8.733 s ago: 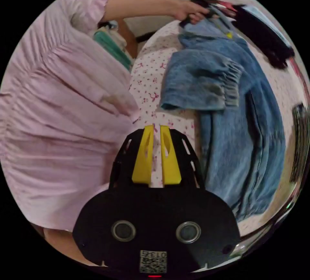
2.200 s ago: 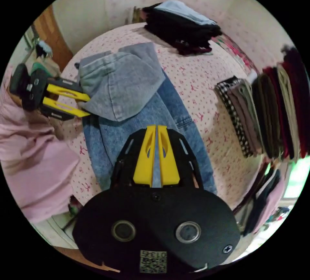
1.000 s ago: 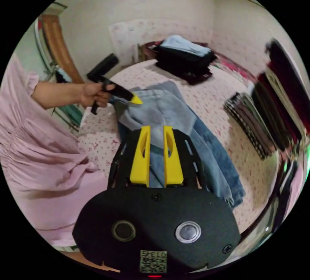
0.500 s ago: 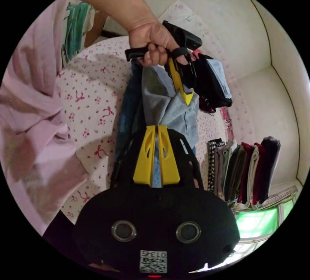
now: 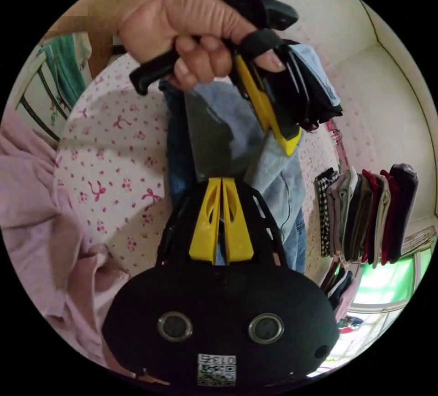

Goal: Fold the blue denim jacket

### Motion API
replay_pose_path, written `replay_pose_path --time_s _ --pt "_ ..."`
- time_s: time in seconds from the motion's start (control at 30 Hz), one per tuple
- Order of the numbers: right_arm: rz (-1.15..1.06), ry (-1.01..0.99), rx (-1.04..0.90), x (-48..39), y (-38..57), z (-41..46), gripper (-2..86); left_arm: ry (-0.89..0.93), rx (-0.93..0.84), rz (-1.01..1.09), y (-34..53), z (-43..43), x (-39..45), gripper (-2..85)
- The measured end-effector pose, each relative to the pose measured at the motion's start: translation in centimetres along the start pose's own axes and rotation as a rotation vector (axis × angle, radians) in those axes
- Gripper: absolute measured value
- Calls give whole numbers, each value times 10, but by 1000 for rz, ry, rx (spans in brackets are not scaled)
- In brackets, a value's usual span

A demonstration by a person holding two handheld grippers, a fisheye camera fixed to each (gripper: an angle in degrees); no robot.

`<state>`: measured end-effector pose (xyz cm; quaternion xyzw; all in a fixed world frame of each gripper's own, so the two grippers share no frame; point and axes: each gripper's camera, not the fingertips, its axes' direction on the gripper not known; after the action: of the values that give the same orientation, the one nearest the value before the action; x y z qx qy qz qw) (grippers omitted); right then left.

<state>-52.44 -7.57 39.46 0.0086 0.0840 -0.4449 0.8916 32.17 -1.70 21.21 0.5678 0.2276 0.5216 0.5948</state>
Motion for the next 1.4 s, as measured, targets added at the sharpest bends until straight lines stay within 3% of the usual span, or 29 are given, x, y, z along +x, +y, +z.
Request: replay_pose_path --time_s 0.23,0.4,0.43,0.5,0.53,0.67,0.73,0.93,1.07,1.17,1.23,1.33,1.4 --pt "-49 -12 45 -1 18 -10 -1 123 54 -67 17 -8 -24 18" --pt "215 8 187 55 28 -29 -2 65 44 -141 33 -13 -51 19" --pt "224 -10 162 60 28 -23 -2 56 34 -148 33 -9 -57 20" --pt "173 -149 -65 70 27 28 -2 11 -37 -143 32 0 -61 20" --pt "171 -183 -47 75 35 37 -2 -32 -83 -124 34 5 -61 20" --pt "275 -307 91 123 51 18 -2 0 18 -124 52 -24 -46 21" --pt "363 -234 204 159 58 5 -2 -40 43 -79 55 -36 -25 19" --pt "445 -179 190 224 25 50 -1 -226 101 88 44 -34 40 9" --pt "364 -226 18 226 -2 112 -1 -384 -30 -24 42 3 8 7" --pt "315 -271 -22 230 -6 136 -1 -293 28 -104 47 -11 -2 5" --pt "358 -262 -38 246 -6 126 -1 -340 46 -93 54 -27 10 6" --pt "412 -259 200 262 2 82 0 -394 129 -44 71 -61 33 19" --pt "352 -268 254 254 -6 79 0 -517 173 -78 81 -77 38 43"
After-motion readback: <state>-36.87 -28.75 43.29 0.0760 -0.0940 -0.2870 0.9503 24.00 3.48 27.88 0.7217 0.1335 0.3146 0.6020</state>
